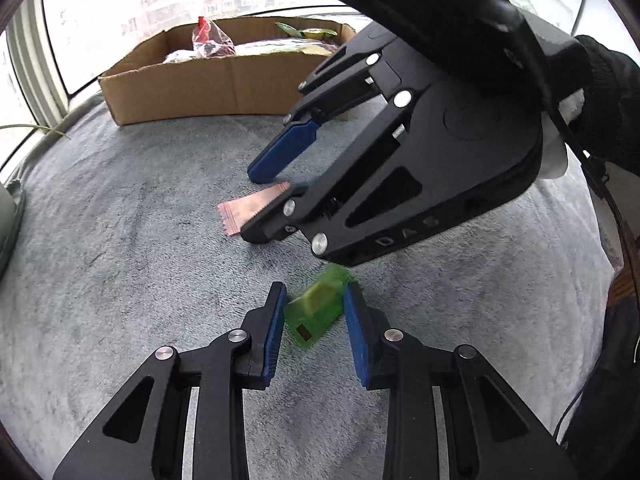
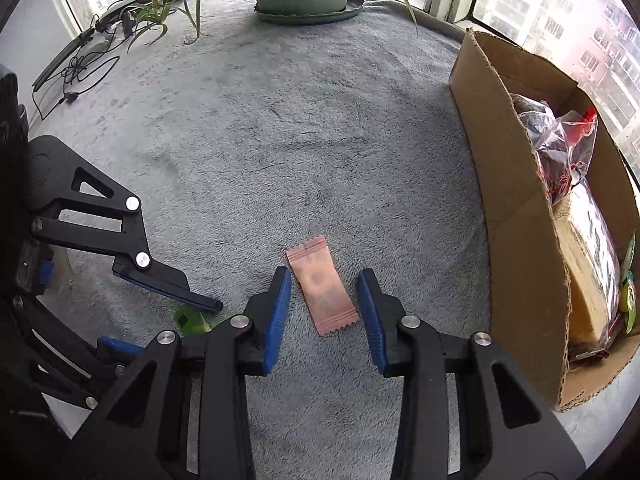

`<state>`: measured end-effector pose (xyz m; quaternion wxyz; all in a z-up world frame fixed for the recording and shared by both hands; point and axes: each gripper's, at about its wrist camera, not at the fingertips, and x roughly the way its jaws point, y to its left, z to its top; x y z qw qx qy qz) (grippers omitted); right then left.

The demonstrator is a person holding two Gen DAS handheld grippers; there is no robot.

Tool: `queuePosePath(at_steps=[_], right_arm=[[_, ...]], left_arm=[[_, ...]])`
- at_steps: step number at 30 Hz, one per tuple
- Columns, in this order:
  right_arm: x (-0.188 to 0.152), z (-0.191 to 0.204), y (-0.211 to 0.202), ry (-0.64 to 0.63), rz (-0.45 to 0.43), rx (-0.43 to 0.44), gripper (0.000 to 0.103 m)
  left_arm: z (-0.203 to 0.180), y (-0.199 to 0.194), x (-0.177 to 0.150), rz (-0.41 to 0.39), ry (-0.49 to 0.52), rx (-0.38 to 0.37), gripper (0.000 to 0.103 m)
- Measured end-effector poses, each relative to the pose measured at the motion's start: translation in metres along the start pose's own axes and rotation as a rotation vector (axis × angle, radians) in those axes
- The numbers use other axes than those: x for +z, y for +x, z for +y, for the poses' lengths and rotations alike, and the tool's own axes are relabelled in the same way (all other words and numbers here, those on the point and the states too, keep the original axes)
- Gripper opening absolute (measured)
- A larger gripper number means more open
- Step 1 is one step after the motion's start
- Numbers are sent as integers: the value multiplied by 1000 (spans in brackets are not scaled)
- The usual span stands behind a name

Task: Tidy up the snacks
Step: 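Grasp the pink candy with the right tool while the left tool grasps the green candy, then carry the pink and green candies into the box and open both tools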

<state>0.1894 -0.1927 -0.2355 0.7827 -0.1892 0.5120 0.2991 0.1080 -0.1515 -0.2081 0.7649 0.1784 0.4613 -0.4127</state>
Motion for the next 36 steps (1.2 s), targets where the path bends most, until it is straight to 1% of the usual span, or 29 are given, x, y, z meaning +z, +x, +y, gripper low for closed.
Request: queuePosePath(at_steps=[3,5,6,9,10,12,14,16,20,22,24,26,30,34,35,36], right_arm=[[-1,2,0,-20,4,-18,28],[-1,4,-1,-25,11,-21,25],[-1,5,-1,-28,14,-21,21],[-1,5,-1,-28,16,-22,20],[-2,4,-1,-24,13,-23,20],[-3,3,-2,-8,3,-22,20],[-5,1,-3,17,-9,-14,19],[-8,0,-4,35,-19,-10,19],[-12,1,-5,58,-24,-3,19],[-12,3,-6,48,-25,-16,19],[-11,4,-6,45,-24,-26,19],[-11,4,-9,48,-34,-31,19],[-12,-2,-19,85,-67,-24,19],[-16,-8,-24,114,-83,-17,19],[-16,-9,-25,116,-84,-21,19],[-17,-10,-28,122,-92,-22,19]], left_arm=[[-4,-1,-3,7,11,-13,28],[-6,0,-3,6,4,-6,28],[-8,1,-2,8,6,3,28],[-16,-1,-6,6,29,23,27],[-16,-1,-6,6,27,27,25],[-15,-2,-6,3,9,22,23],[-14,-6,-10,-9,-12,19,16],[-12,-11,-12,-25,-45,12,11],[-16,-15,-19,-54,-83,12,6],[-22,-13,-21,-49,-72,-14,6],[-29,-14,-22,-51,-39,18,6],[-33,-12,-20,-53,-35,16,6],[-28,-17,-20,-70,-69,-1,4],[-21,-26,-25,-91,-113,-5,4],[-10,-25,-27,-91,-124,-8,4],[-13,-25,-23,-94,-132,-1,4]])
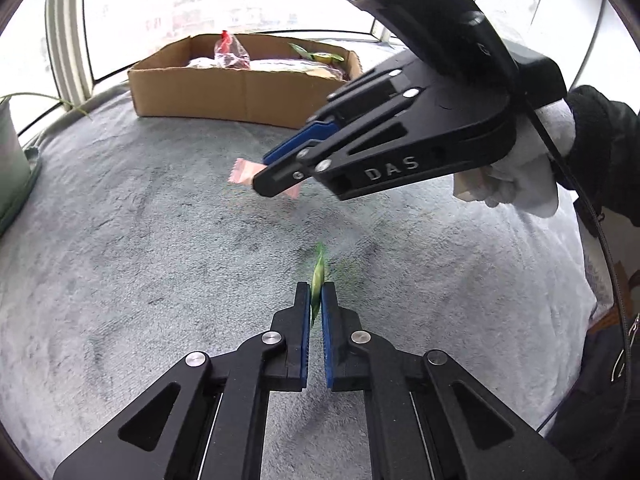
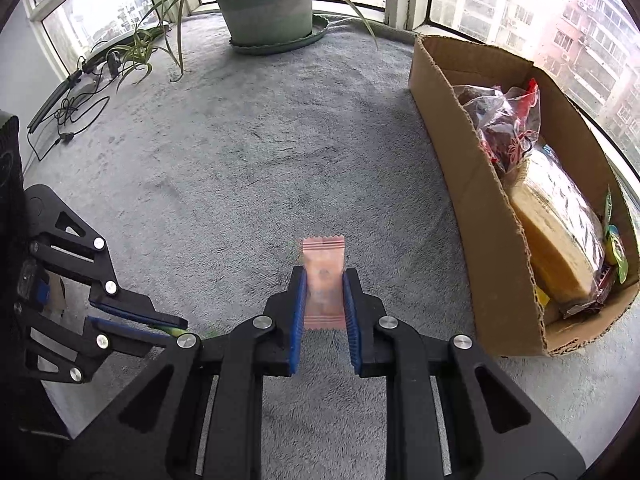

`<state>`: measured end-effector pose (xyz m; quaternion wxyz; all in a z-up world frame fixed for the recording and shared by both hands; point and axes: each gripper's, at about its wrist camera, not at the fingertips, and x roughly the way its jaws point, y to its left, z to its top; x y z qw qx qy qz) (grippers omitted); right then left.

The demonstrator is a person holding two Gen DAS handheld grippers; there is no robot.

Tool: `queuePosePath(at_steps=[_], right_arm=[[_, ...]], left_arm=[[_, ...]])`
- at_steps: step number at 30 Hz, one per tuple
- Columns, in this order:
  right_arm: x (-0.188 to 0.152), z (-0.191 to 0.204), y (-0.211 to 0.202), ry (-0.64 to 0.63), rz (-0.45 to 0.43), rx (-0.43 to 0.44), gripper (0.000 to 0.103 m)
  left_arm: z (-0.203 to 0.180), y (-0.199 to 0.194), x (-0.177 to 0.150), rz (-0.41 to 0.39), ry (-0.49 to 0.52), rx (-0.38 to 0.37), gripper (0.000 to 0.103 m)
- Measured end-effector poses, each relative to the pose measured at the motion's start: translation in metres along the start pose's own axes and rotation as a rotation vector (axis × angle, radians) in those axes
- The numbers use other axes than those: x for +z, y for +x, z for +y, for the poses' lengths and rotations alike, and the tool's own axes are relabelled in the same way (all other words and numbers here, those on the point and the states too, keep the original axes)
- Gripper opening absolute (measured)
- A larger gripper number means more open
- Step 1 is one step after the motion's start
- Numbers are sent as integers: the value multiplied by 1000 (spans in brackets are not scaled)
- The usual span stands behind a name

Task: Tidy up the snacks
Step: 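Carry the pink and green candies into the box and open both tools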

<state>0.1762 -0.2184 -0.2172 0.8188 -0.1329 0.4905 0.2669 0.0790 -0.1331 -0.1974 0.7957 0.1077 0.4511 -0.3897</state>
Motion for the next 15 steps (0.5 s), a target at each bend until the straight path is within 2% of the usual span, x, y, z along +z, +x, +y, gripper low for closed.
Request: queuePosePath(at_steps=[7,15], right_arm=[[5,-7,-35,48,-92,5,19],[18,-40,-82,101,-200,-76,19]], left_arm=[[20,-22,14,-70,-68,20,4],[36,-47,56,-178,-96,45,4]])
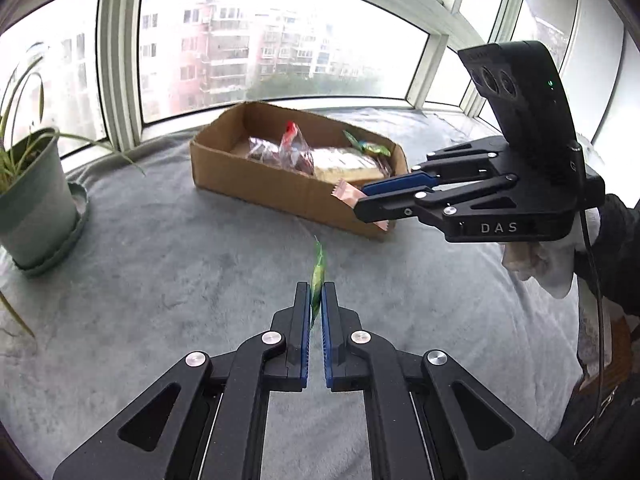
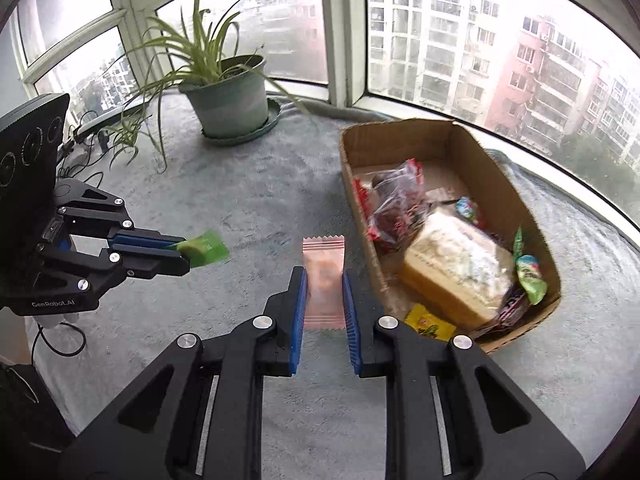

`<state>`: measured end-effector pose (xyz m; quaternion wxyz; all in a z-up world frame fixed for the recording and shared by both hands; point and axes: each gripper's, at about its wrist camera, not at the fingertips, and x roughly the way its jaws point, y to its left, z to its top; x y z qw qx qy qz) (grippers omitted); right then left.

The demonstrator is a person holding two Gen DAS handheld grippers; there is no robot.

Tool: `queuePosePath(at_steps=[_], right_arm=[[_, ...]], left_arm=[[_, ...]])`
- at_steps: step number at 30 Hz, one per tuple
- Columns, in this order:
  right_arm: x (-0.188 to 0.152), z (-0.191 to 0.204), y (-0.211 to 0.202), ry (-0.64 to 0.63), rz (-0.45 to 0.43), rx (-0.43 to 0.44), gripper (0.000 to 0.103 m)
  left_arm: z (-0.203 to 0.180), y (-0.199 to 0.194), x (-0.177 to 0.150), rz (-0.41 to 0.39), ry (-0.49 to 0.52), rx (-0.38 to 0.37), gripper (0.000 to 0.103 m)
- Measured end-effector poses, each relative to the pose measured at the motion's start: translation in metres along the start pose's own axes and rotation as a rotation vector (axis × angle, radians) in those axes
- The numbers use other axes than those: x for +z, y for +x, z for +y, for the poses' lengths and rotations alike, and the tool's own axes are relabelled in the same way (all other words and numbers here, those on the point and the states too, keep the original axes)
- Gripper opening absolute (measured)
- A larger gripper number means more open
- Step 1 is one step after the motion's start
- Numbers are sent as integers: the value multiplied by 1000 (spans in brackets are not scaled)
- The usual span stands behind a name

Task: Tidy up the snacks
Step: 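Carry the pink and green candies into the box and open both tools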

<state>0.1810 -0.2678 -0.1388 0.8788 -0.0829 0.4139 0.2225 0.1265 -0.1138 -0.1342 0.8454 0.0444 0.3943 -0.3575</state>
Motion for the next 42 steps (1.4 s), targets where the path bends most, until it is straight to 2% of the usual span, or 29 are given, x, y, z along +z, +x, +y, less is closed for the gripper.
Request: queuePosePath(at_steps=[9,16,26,36,38,40,42], right_arm=[[18,-65,-19,88,-50,-119,19],[16,-102,-12,174,-38,-139,19],[12,-128,-6,244,-26,-137,19],[15,-134,-10,271,-42,-133,21],[16,-132,-10,268,-42,-144,21],[17,-132,-11,267,-44,-148,28],[17,-132,-13,266,-52,-161,48]], left_arm=[[8,28,57,-74,-23,15,4],[-7,61,89,-85,-36,-15,4],[-45,96,106,-51,1,-34,4],[-60,98,116,-60,33,-14,5],[-60,97,116,-59,30,-16,12],[-59,96,116,-64,30,-9,16],[-60,98,117,-61,30,-8,16]])
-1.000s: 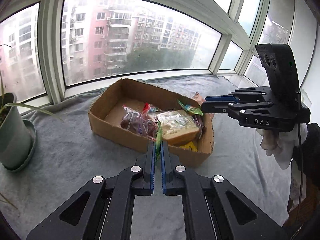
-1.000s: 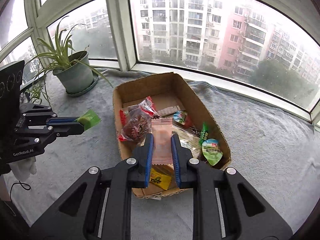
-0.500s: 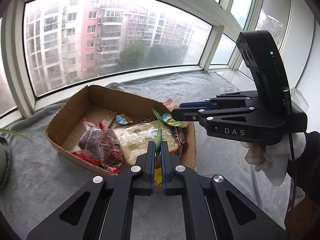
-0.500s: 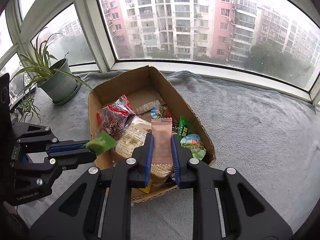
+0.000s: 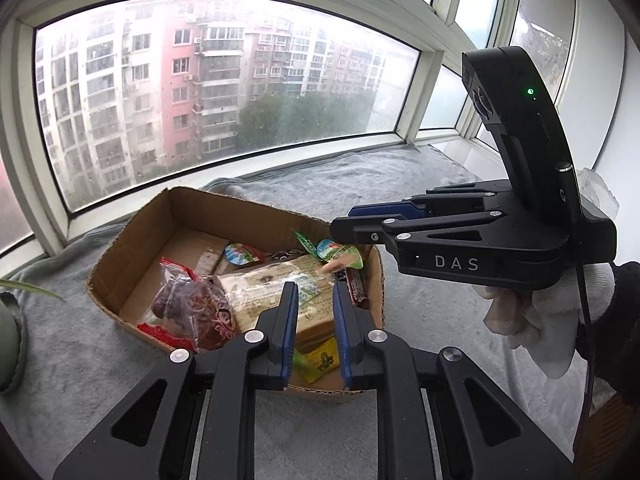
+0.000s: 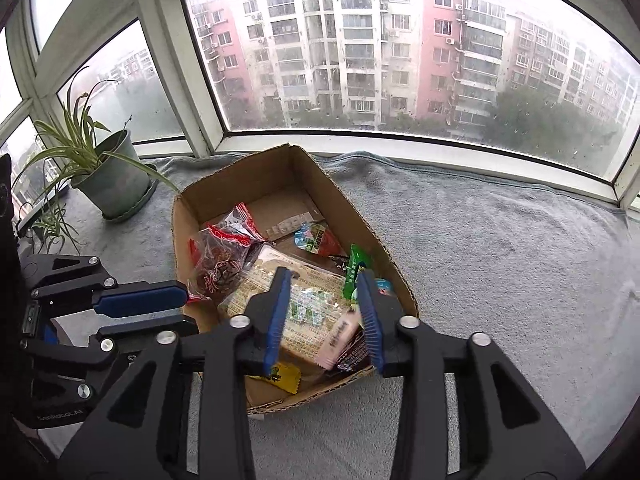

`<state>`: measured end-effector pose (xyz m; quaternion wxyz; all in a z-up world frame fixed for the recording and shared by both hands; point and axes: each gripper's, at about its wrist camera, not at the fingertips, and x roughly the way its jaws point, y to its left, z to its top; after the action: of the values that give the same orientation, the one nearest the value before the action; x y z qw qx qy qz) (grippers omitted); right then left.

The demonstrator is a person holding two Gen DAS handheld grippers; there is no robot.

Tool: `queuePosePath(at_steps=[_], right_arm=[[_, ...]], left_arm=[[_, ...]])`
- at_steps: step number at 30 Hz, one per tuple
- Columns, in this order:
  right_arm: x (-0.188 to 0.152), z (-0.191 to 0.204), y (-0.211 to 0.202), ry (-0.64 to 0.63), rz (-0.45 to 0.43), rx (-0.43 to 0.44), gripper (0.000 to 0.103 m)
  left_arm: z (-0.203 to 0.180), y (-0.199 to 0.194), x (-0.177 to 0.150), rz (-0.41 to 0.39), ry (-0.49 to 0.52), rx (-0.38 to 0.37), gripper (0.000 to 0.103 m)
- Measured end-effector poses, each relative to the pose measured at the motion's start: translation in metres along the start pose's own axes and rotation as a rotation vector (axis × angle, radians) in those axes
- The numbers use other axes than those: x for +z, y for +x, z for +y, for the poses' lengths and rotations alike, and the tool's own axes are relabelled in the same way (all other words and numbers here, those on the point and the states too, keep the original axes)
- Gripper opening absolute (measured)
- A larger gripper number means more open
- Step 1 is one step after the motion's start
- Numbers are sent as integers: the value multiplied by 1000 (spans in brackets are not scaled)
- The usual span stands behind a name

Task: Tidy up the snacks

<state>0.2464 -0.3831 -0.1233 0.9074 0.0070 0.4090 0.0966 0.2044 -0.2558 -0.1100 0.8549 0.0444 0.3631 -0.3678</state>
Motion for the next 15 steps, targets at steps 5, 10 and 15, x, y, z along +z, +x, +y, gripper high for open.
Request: queuePosePath(at_steps=[5,10,15], right_arm=[[0,0,-6,7,-15,-7,51],[-3,5,-19,11,-46,-37,69],[-5,11,-36,25,-80,-55,81]], left_arm=[[-1,-1,0,-4,3,11,16],[-2,-9,0,-16,-3,21,18],[-5,-23,-1,-43,1,40,36]])
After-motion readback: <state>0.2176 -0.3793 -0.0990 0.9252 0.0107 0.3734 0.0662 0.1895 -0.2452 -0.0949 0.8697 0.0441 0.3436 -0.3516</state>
